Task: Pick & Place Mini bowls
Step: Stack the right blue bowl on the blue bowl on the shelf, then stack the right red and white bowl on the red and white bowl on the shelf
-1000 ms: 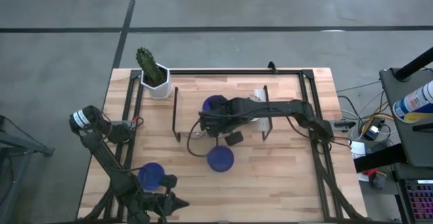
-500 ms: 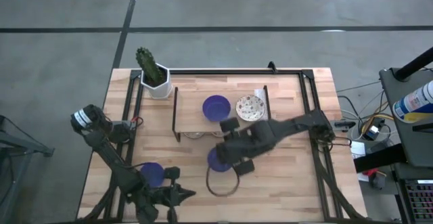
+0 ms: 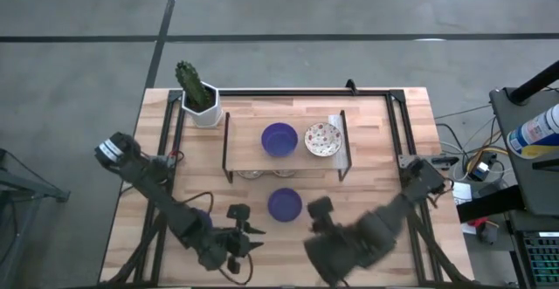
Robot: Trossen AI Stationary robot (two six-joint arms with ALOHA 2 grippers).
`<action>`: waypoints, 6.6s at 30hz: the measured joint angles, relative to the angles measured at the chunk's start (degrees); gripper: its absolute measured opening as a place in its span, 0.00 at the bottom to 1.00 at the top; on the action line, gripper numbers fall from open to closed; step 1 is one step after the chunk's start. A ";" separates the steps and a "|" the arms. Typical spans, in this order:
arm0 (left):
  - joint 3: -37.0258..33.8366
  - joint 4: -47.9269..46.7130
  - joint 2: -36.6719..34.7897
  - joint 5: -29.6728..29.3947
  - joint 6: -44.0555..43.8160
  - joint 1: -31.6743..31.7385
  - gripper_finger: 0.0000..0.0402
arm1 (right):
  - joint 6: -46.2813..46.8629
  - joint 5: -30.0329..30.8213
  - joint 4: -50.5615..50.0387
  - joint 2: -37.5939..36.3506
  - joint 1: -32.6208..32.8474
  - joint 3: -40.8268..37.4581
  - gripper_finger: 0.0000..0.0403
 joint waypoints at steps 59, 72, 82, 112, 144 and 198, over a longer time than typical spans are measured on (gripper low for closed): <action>22.66 -32.27 14.20 12.16 3.56 11.62 0.00 | 22.99 22.85 6.85 -0.04 15.62 -15.70 0.15; 48.79 -63.01 14.01 4.12 4.00 13.32 0.00 | 22.99 23.10 9.58 -0.02 15.84 -19.56 0.15; 61.95 -71.65 13.99 9.35 5.94 25.12 0.00 | 22.99 23.26 10.88 0.02 15.95 -21.07 0.15; 54.03 -66.59 12.15 25.35 5.83 42.12 0.00 | 22.81 23.28 13.09 0.04 16.25 -23.05 0.15; 54.05 -71.18 10.19 25.24 0.93 42.34 0.26 | 22.55 23.24 13.75 0.02 16.19 -23.49 0.15; 1.79 -2.69 -28.32 23.25 1.51 3.48 0.26 | 1.20 34.05 49.91 1.61 -9.63 -51.15 0.39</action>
